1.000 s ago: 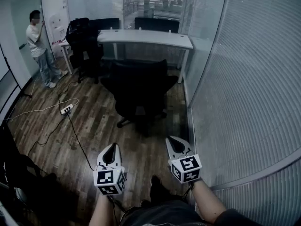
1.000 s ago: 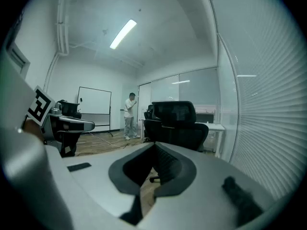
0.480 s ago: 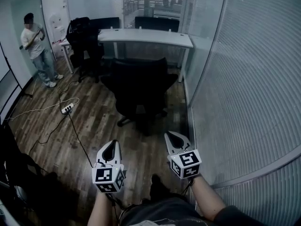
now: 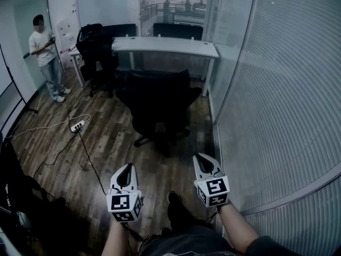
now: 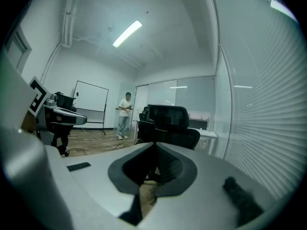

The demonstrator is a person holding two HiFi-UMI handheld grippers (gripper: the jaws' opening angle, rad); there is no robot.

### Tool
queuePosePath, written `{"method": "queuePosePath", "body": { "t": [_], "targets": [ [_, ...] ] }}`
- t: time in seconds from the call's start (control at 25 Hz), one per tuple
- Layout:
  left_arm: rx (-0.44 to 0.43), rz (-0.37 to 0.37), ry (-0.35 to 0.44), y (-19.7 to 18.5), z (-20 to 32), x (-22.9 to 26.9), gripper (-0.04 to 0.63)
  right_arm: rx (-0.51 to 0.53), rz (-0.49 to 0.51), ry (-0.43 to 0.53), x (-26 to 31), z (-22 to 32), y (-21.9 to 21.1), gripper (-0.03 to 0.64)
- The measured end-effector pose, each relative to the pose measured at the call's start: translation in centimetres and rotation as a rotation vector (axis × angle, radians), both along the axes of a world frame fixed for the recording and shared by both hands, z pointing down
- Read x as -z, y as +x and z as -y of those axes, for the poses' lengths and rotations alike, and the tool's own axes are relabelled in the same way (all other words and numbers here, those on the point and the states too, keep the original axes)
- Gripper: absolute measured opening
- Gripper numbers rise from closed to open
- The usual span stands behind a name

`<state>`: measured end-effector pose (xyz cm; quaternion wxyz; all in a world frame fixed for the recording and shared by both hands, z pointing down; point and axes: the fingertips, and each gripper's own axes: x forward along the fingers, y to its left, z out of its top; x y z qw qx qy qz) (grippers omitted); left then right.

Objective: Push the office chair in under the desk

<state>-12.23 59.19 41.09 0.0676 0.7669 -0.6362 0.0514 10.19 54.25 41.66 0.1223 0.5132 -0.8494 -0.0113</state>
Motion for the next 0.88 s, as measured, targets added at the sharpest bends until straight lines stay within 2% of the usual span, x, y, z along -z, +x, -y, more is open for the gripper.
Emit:
{"method": "queuePosePath", "body": {
  "t": [0.12,0.36,0.68,0.88],
  "targets": [
    [0.003,-0.012,-0.009,-0.4,0.6,-0.5,0.020,-0.009,0.038,-0.023,-0.7,0.7,0.2,0.025],
    [0.024,0.022,-0.016,-1.1,3.6,-0.9,0.021,-0.016,0.055,-0.047,-1.8,3.8,0.3,0.025],
    [0.025,0.056,-0.013,-0.7,10.6,-1.0,0.021,-0.039,0.052,-0.017,-1.8,11.3,1.4,0.025],
    [0.024,0.033,-0.013,-1.2,16.5,-0.9,0.021,-0.058,0.084,-0.017,-1.6,17.3,1.8,0.025]
  ]
}}
